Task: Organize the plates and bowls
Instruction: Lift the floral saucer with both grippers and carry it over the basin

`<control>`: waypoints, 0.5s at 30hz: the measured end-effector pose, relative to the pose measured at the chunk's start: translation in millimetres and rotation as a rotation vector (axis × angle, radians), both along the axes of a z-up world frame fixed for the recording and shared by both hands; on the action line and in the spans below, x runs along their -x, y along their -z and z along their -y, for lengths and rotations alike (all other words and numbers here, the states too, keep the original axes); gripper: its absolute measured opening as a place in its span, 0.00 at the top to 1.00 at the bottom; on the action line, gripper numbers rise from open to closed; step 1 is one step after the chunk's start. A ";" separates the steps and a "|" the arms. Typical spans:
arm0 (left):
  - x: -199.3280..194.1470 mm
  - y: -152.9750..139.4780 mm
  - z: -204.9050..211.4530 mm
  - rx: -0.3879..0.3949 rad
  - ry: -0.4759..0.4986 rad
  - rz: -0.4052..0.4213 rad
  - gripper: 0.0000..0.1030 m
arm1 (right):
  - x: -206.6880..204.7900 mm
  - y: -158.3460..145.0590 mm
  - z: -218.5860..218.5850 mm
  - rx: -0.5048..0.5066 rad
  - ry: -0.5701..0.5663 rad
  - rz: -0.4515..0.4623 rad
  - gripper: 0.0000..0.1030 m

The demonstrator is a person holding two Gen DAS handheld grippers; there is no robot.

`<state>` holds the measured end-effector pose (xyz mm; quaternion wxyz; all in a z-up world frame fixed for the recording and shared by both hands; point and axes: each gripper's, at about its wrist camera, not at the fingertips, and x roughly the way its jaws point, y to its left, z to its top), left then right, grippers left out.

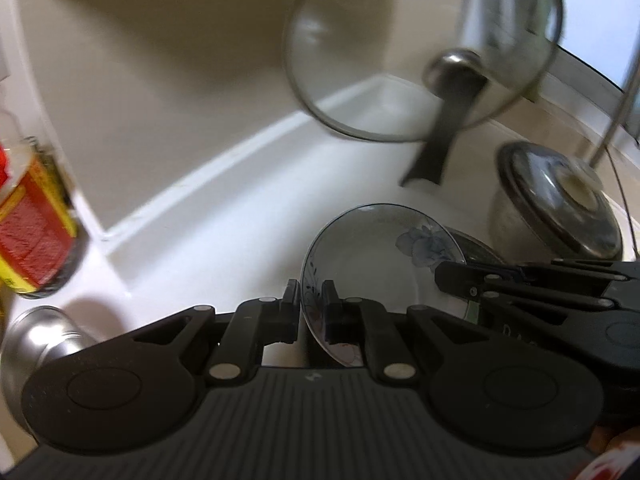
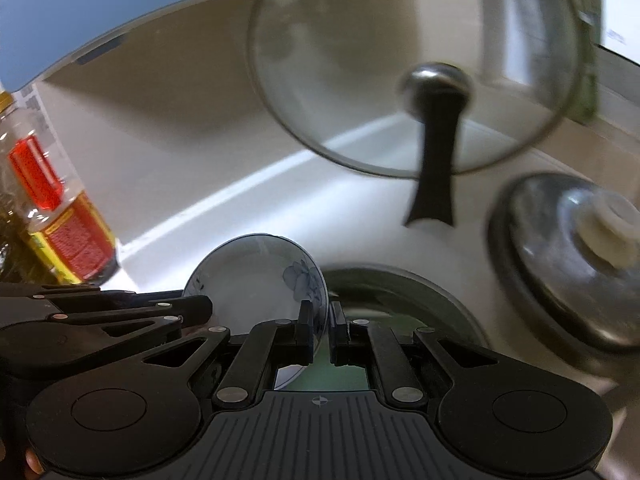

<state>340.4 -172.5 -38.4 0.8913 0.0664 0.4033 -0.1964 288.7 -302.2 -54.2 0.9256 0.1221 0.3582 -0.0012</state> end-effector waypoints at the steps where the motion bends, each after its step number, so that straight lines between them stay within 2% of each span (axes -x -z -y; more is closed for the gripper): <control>1: 2.2 2.1 4.3 -0.003 0.012 -0.005 0.91 | 3.4 1.6 3.2 -0.002 0.012 -0.006 0.93; 15: 13.0 32.3 33.8 -0.025 0.084 -0.078 0.91 | 35.2 26.5 25.4 -0.004 0.088 -0.079 0.93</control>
